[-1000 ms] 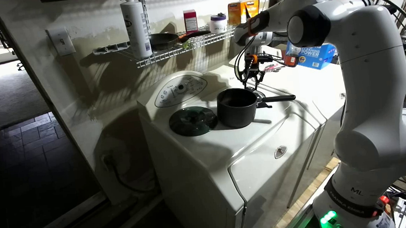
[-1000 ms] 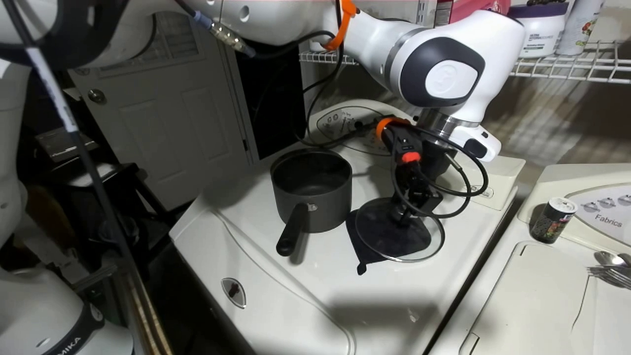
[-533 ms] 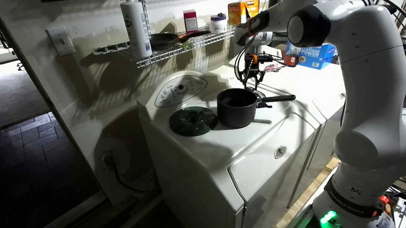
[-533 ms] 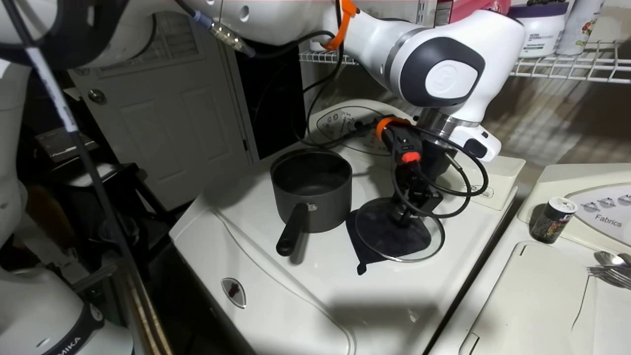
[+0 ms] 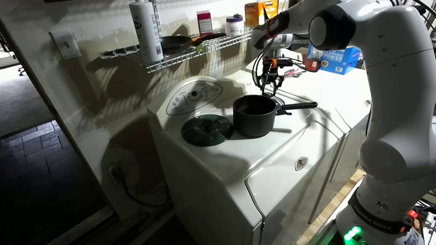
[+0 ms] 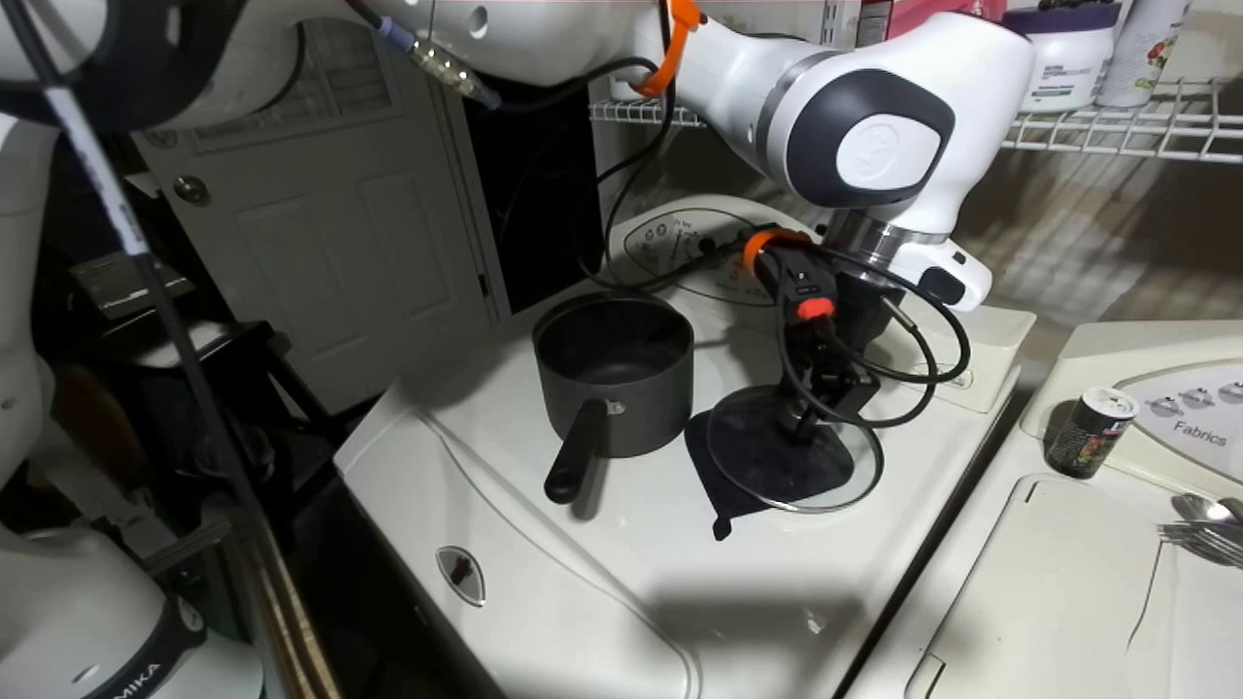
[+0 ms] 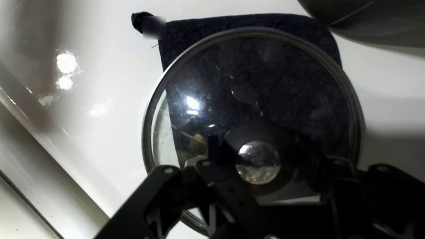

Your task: Pick up the glass lid and put it on the pot

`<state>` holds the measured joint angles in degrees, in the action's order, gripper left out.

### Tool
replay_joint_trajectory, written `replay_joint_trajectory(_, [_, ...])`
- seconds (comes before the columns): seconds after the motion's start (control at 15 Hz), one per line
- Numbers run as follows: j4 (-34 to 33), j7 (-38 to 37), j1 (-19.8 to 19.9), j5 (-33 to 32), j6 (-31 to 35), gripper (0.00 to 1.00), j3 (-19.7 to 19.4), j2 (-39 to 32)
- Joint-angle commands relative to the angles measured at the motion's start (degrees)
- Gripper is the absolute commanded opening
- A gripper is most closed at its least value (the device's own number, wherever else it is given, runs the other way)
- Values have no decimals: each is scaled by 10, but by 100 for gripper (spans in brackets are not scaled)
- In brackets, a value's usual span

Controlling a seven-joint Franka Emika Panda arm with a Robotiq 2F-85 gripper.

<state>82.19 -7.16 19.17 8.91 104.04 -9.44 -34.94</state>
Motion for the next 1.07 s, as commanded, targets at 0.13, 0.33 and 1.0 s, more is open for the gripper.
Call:
replay_joint_trajectory(0.13, [46,17,-18,-16,26,34,-6,54])
replay_joint_trajectory(0.33, [61,14,-28,-26,27,34,-8,73])
replay_joint_trajectory(1.0, [107,5,-60,-81,37,34,-11,145])
